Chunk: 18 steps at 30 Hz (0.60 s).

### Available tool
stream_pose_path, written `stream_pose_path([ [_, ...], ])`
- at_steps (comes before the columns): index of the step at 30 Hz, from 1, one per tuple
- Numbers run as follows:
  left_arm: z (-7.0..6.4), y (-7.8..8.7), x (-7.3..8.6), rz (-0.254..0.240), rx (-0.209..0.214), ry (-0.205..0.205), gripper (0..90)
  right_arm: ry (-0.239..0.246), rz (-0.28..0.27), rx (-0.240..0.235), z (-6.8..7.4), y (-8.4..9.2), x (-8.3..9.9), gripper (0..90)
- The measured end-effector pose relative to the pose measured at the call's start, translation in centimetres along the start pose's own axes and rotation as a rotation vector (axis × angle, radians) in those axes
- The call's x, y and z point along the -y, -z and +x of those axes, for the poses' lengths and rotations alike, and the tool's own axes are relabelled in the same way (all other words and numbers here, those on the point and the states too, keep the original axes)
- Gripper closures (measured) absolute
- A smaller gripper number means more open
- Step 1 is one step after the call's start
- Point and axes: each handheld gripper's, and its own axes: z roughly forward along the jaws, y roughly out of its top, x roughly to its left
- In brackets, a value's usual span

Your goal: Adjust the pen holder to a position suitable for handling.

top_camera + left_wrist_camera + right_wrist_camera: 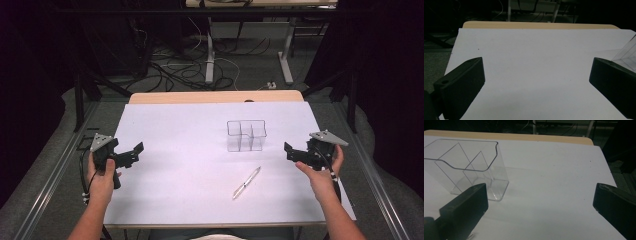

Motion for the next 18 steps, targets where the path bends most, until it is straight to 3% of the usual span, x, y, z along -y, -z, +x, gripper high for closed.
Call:
stream_pose_path([
  [4, -0.1, -0.2, 0.0, 0.006, 0.003, -0.008, 0.0, 0.032, 0.009, 0.001, 0.3, -0.5, 0.1, 0.6],
  [9, -0.3, -0.3, 0.1, 0.021, 0.01, -0.023, 0.0, 0.013, 0.003, -0.014, 0.7, -0.9, 0.0, 4.2],
  [15, -0.7, -0.4, 0.2, 0.028, 0.022, -0.034, 0.0, 0.041, 0.015, -0.016, 0.9, -1.6, 0.0, 6.6],
  [18, -0.7, -0.3, 0.3, 0.033, 0.021, -0.044, 0.1, 0.033, 0.02, -0.02, 1.2, -2.0, -0.2, 10.2],
])
